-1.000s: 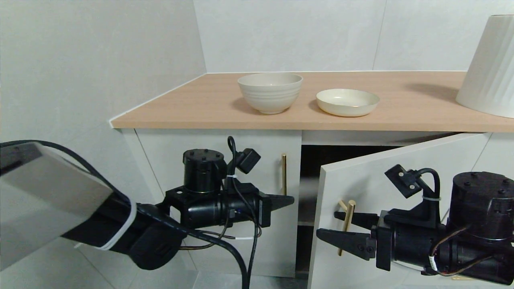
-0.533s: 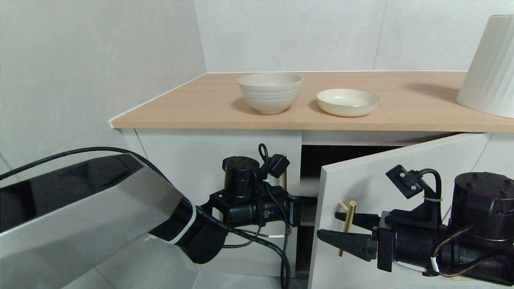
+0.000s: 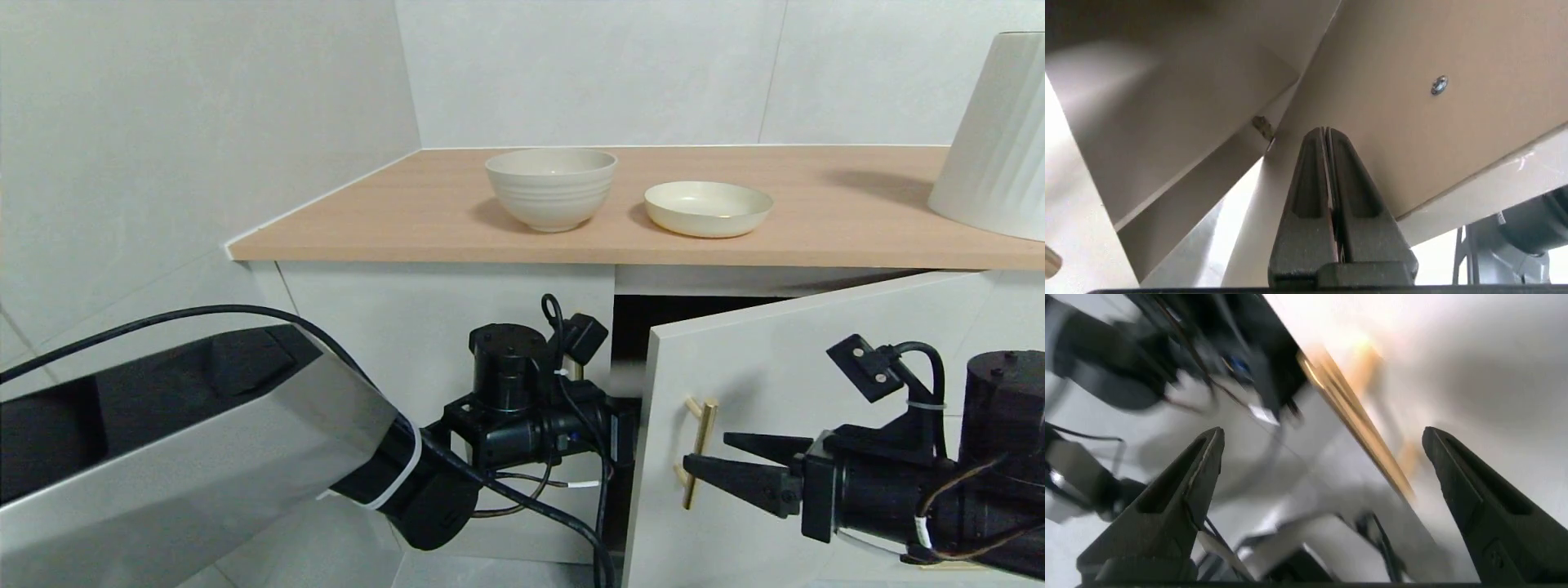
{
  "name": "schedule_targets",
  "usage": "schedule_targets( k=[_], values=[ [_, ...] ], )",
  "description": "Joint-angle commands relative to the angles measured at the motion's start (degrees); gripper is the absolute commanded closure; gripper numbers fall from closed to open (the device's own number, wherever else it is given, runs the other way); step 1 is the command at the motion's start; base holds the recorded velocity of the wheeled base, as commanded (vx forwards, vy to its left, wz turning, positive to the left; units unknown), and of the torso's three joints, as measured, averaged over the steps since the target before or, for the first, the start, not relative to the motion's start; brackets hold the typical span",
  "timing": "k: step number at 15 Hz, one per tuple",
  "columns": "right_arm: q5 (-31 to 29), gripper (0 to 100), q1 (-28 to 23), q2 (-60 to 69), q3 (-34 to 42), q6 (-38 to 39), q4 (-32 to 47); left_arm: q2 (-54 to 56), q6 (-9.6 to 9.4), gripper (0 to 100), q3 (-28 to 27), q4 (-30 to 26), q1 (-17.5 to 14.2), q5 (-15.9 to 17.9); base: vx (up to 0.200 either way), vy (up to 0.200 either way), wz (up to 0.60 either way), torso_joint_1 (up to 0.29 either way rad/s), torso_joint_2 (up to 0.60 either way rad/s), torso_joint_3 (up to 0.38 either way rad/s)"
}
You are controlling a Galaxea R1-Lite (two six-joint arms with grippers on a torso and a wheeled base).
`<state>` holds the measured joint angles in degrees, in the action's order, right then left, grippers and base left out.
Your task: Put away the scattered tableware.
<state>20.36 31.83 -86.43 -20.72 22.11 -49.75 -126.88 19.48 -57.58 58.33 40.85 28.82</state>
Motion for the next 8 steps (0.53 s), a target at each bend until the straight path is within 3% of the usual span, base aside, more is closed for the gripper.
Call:
schedule_targets(
  k=[1,4,6,8],
  values=[
    [-0.23,0,-1.16,7.24,2.35,-2.34,5.54,1.28,0.03,100,0.18,-0.15,0.02,0.1,0.0,0.0,0.0,0.0,0.0,0.0],
    [-0.14,0,-0.89,21.66,2.44,-8.23,28.74,2.07,0.12,100,0.18,-0.59,0.02,0.54,0.0,0.0,0.0,0.0,0.0,0.0],
    [0.38,0,-0.19,26.67,2.09,-8.4,35.69,2.87,0.56,100,-0.08,-2.17,0.46,0.54,0.0,0.0,0.0,0.0,0.0,0.0],
    [0.38,0,1.13,27.9,2.27,-8.4,36.83,3.74,0.91,100,-0.7,-5.16,1.51,0.62,0.0,0.0,0.0,0.0,0.0,0.0]
  ],
)
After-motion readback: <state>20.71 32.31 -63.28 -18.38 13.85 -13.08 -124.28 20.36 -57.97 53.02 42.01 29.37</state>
